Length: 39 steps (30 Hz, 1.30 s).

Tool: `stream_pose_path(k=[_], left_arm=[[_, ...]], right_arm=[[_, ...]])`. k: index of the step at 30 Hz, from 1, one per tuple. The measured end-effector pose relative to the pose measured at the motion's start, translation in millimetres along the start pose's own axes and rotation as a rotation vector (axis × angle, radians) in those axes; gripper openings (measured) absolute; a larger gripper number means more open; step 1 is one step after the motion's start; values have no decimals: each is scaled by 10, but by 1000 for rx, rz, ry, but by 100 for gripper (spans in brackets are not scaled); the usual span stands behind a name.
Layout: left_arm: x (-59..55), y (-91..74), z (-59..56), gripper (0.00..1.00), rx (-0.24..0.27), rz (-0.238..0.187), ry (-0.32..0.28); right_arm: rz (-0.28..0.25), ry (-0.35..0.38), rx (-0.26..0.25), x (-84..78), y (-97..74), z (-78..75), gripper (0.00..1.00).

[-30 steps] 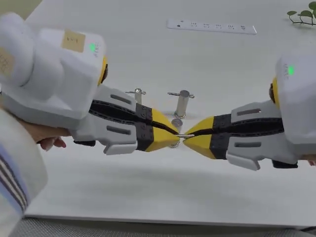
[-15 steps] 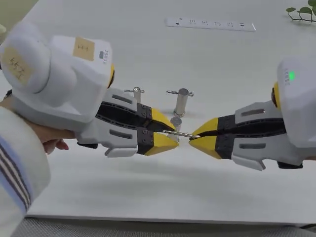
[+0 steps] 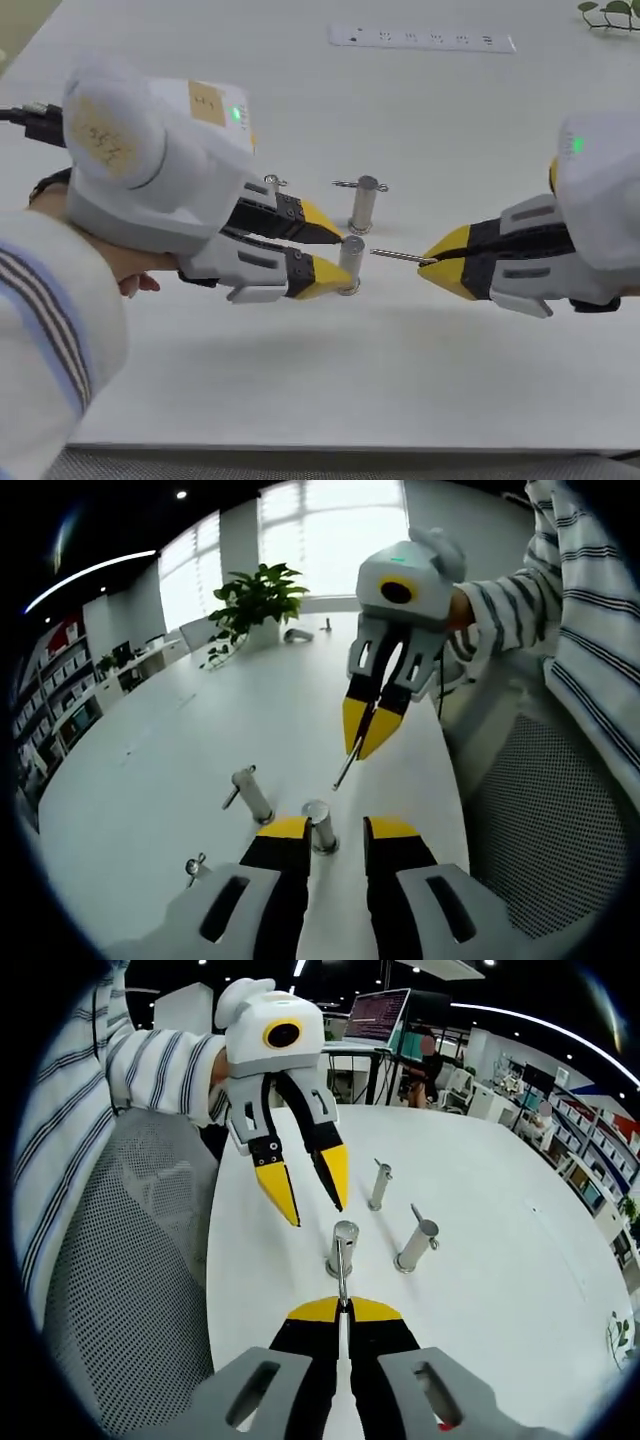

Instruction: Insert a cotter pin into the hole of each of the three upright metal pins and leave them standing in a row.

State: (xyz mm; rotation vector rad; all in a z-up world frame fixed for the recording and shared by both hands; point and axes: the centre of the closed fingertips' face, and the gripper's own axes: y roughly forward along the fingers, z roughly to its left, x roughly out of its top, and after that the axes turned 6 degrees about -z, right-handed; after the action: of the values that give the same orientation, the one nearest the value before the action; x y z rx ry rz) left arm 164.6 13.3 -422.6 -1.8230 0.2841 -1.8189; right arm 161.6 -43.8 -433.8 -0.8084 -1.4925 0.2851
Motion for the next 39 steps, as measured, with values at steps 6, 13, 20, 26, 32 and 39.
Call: stream_pose_path(k=[6, 13, 20, 26, 32, 39], left_arm=[[-51, 88, 78, 18, 4, 43, 8], [-69, 171, 63, 15, -22, 51, 8], [-83, 199, 76, 12, -30, 60, 19], [-87, 196, 93, 10, -31, 62, 9], [-82, 198, 85, 9, -32, 65, -26], [-81, 199, 71, 9, -33, 61, -33]], right_arm=[[14, 2, 6, -43, 34, -60, 0], [16, -12, 37, -46, 116, -78, 0], [11, -17, 59, -34, 161, -46, 0], [15, -17, 67, -32, 199, -44, 0], [21, -15, 64, -14, 247, -83, 0], [18, -59, 86, 41, 327, -16, 0]])
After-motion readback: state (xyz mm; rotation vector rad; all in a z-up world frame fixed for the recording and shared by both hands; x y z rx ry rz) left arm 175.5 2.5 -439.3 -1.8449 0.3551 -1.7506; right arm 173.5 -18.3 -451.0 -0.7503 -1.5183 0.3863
